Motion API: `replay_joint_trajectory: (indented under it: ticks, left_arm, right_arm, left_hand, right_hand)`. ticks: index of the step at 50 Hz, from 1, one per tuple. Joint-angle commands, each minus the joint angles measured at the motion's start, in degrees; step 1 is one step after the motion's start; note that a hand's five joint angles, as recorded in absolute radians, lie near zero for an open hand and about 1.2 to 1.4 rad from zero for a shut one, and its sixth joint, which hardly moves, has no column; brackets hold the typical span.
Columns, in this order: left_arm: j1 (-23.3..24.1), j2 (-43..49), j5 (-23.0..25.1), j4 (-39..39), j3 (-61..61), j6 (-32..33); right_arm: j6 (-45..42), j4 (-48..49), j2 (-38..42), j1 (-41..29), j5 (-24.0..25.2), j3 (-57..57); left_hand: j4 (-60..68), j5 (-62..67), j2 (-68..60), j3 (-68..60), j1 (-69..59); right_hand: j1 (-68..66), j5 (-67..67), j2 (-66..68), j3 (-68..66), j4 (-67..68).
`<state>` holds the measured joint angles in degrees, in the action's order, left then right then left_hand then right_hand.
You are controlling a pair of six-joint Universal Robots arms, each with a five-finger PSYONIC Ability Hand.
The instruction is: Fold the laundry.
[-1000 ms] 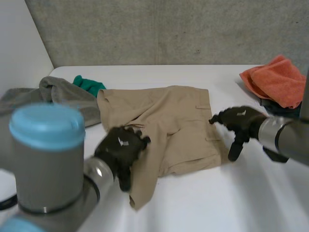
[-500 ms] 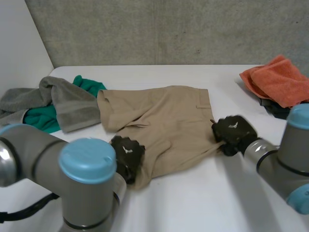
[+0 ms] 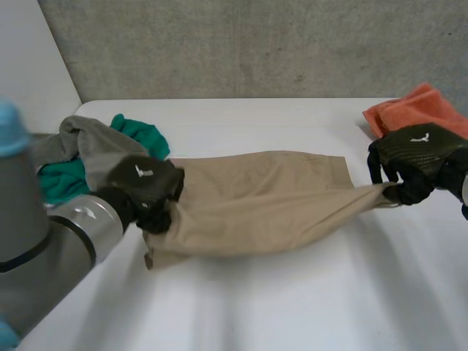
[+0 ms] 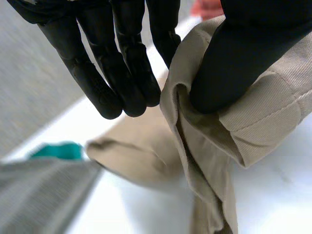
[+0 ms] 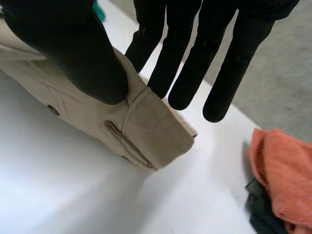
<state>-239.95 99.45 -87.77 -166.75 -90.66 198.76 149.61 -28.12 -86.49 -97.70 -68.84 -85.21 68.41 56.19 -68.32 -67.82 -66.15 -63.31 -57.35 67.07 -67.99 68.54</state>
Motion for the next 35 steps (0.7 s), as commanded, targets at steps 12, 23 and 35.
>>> replay_joint_trajectory:
  ticks: [12, 23, 35]
  left_arm:
    - [-3.1, 21.6, 0.1, -15.3, 47.6, -7.8]
    - [-5.0, 23.8, -1.1, -20.6, 65.5, -21.4]
    - [-5.0, 25.0, 0.0, -18.5, 44.8, -20.9]
  right_arm:
    - [10.9, 37.9, 23.1, -11.9, -19.6, 25.6]
    - [21.1, 59.9, 23.7, -12.8, -25.2, 31.7]
    - [19.8, 52.5, 28.6, -14.1, -18.8, 25.5]
  left_hand:
    - [11.6, 13.8, -11.7, -12.2, -13.9]
    - [11.6, 13.8, -11.7, -12.2, -13.9]
    - [11.6, 13.8, -11.7, -12.2, -13.9]
  right_hand:
    - [-16.7, -12.6, 12.9, -12.0, 11.5]
    - [-16.7, -12.6, 12.9, -12.0, 11.5]
    - [-16.7, -12.6, 12.9, -12.0, 11.5]
